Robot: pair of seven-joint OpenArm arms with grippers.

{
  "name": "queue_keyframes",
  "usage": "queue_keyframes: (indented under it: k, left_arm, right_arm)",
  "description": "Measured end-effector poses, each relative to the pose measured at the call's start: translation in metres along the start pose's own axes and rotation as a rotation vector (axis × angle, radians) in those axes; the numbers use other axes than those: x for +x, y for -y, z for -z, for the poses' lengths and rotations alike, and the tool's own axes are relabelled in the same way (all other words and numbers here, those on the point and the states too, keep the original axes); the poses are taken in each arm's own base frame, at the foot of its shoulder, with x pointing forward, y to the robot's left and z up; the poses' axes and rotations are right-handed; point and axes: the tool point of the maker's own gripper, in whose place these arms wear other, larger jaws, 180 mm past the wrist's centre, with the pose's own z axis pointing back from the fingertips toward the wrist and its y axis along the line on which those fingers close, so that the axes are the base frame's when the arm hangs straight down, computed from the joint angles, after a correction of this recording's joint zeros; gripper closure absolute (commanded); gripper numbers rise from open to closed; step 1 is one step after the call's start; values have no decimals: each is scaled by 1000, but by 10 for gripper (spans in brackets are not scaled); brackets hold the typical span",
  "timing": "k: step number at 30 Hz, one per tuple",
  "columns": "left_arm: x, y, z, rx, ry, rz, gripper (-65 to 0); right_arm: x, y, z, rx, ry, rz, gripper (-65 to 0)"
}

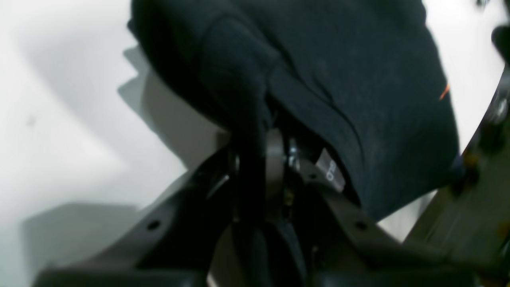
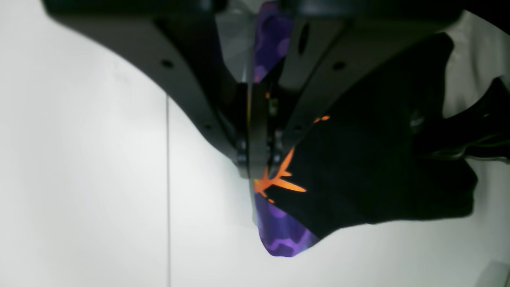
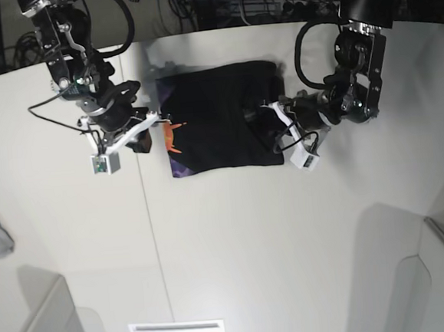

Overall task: Fold the T-shirt properly
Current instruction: 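Grasp the bundle's edge with the left gripper and flip it over, then push and square the folded shirt with the left gripper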

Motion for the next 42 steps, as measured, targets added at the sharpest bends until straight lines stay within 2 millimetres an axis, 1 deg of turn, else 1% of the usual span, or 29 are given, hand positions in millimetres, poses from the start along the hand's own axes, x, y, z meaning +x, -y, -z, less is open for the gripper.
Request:
queue_keyframes:
  k: [5,7,10,14,17,18,21,24,26,29,31,34,36,38,41,42]
  left_arm:
    - [15,-3,-3,18,-76,122,0]
    - [20,-4,-4,24,-98,165,0]
    - [23,-7,3,29,-153,224,0]
    - [21,-10,14,38,-252,315,0]
    - [22,-5,20,38,-306,406,0]
    - [24,-4,22,45,-315,454,0]
    - [24,2,29,47,-357,692,0]
    - [20,5,33,27,-390,937,0]
    - [16,4,35,10,-413,1075,0]
    - [25,4,42,64,-412,1215,0]
    - [30,5,47,82,-385,1273,0]
    - [35,9,51,85,-350,1319,0]
    - [38,11,54,100,-348,1344,0]
    - [40,17,59,104,-345,1362,0]
    - [45,26,66,117,-323,1387,0]
    - [46,32,69,101,-299,1394,0]
  right_arm:
    - [-3,14,-8,-36,37,30,0]
    - [-11,18,-12,-49,37,38,0]
    - [-18,24,-16,-65,45,48,0]
    - [-28,27,-21,-76,46,58,0]
    - [-38,29,-24,-84,25,65,0]
    - [-38,35,-25,-98,27,74,0]
    - [-39,52,-31,-162,57,146,0]
    - [-50,66,-39,-215,44,207,0]
    - [-54,73,-43,-237,39,212,0]
    - [-56,77,-45,-248,37,219,0]
    - [-58,78,-46,-254,34,220,0]
    - [-59,76,-45,-255,39,237,0]
    - [-62,68,-43,-245,37,267,0]
    - [-65,64,-42,-235,30,287,0]
    - [-65,65,-42,-241,33,285,0]
    - [-65,64,-42,-241,33,285,0]
